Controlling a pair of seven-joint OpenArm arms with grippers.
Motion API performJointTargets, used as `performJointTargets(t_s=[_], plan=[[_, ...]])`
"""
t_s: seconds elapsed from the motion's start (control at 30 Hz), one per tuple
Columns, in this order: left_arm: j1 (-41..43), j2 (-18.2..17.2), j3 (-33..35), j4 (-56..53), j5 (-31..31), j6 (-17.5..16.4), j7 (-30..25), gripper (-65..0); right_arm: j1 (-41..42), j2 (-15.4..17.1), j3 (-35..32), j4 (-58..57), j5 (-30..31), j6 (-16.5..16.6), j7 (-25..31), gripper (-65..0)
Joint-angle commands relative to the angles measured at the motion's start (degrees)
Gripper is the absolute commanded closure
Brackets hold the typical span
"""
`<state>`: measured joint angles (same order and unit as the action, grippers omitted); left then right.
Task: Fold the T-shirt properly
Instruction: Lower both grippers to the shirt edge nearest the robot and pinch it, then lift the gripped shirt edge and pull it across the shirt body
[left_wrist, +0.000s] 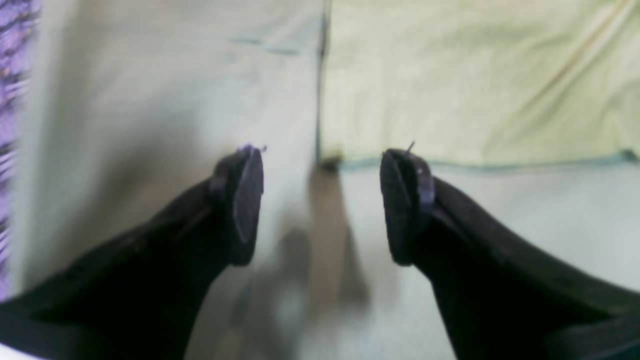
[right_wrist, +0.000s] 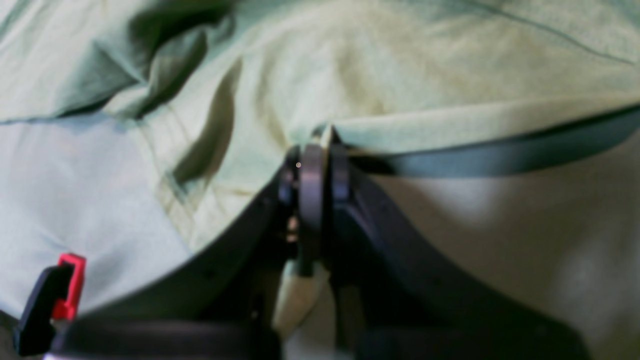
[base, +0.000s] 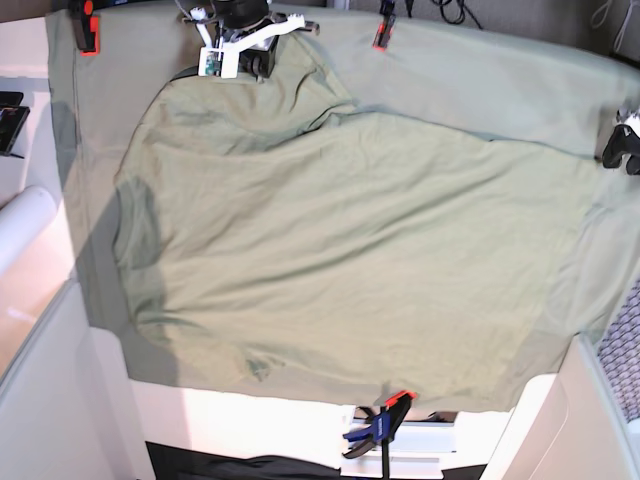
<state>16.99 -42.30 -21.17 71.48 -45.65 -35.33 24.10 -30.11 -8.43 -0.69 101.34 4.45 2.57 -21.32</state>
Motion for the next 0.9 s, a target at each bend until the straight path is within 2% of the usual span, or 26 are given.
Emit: performJointTargets(t_s=[0.0,0.23,0.3,0.4,0.7,0.8,0.83,0.87], plan=[[-2.5,-1.4,0.1,-1.3,-0.3,0.2,-1.4,-40.7,-0.3,-0.2,-0.1,0.3,-0.7,-0.2,-1.7,0.0],[-10.4,-1.0,5.0,-10.8,-3.9,0.0,0.4,-40.7,-1.0,-0.2,-0.1,0.3,-2.1,-0.2,-1.8,0.0],[-10.5,-0.5,6.0,-10.8,-4.3,-0.9,1.4,-40.6,-1.0,-0.2,-0.1,0.3,-2.1,-0.2,-1.8,0.0],[-10.4,0.3,6.3,-10.7,-6.1,-4.6,4.9,-40.6,-1.0,-0.2,-0.1,0.3,-2.1,-0.2,-1.8,0.0],[-10.2,1.2,6.3,-10.7,-6.1,-4.7,6.8,-40.4,-1.0,-0.2,-0.1,0.3,-2.1,-0.2,-1.6,0.0],[-9.8,1.4,6.3,-10.7,-8.8,-4.7,7.0,-40.3,-1.0,-0.2,-0.1,0.3,-2.1,-0.2,-1.6,0.0],[-9.6,1.5,6.3,-10.6,-9.6,-4.7,7.0,-37.9,-1.0,-0.2,-0.1,0.3,-2.1,-0.2,-1.6,0.0],[-9.4,1.5,6.3,-10.5,-9.7,-4.7,7.0,-32.4,-1.0,-0.2,-0.1,0.3,-2.1,-0.2,-1.6,0.0]])
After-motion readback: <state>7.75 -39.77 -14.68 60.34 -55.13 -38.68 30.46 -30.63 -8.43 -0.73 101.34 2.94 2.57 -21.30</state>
